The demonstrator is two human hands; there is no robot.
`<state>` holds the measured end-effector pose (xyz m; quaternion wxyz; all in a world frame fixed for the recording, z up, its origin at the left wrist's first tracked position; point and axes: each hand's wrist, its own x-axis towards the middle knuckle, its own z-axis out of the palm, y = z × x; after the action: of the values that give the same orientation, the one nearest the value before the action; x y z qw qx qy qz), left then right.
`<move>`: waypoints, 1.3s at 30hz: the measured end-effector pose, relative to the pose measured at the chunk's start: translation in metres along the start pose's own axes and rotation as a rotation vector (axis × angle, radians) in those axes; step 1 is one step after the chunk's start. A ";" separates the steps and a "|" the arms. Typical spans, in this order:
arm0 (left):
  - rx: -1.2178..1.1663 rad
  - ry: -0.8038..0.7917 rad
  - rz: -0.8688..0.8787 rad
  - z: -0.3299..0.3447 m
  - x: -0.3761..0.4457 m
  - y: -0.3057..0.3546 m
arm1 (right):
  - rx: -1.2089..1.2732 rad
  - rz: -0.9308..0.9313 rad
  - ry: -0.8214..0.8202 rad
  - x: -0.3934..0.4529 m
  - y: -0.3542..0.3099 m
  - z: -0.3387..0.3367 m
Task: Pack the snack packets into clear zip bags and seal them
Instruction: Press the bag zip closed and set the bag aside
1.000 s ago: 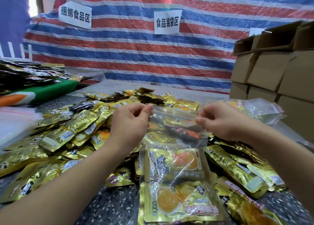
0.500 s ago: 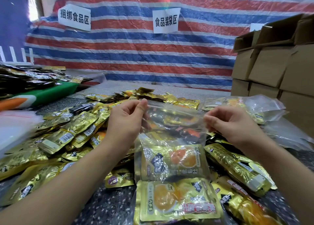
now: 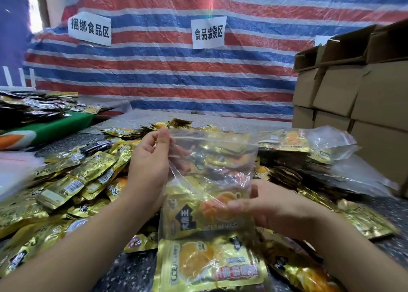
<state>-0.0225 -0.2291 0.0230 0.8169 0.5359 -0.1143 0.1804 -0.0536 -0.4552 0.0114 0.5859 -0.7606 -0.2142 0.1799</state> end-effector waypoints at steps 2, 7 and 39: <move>-0.003 0.010 0.001 0.000 0.000 -0.001 | -0.099 0.004 -0.019 -0.003 -0.004 0.004; -0.028 -0.012 -0.044 -0.002 0.000 0.000 | -0.076 0.013 0.028 -0.001 -0.007 0.008; 0.285 -0.090 -0.128 -0.001 0.001 -0.017 | 0.739 0.036 0.765 0.057 -0.031 -0.134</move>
<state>-0.0146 -0.2343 0.0082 0.7365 0.6600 -0.0898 0.1179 0.0613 -0.5273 0.0732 0.8478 -0.5184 0.1055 -0.0372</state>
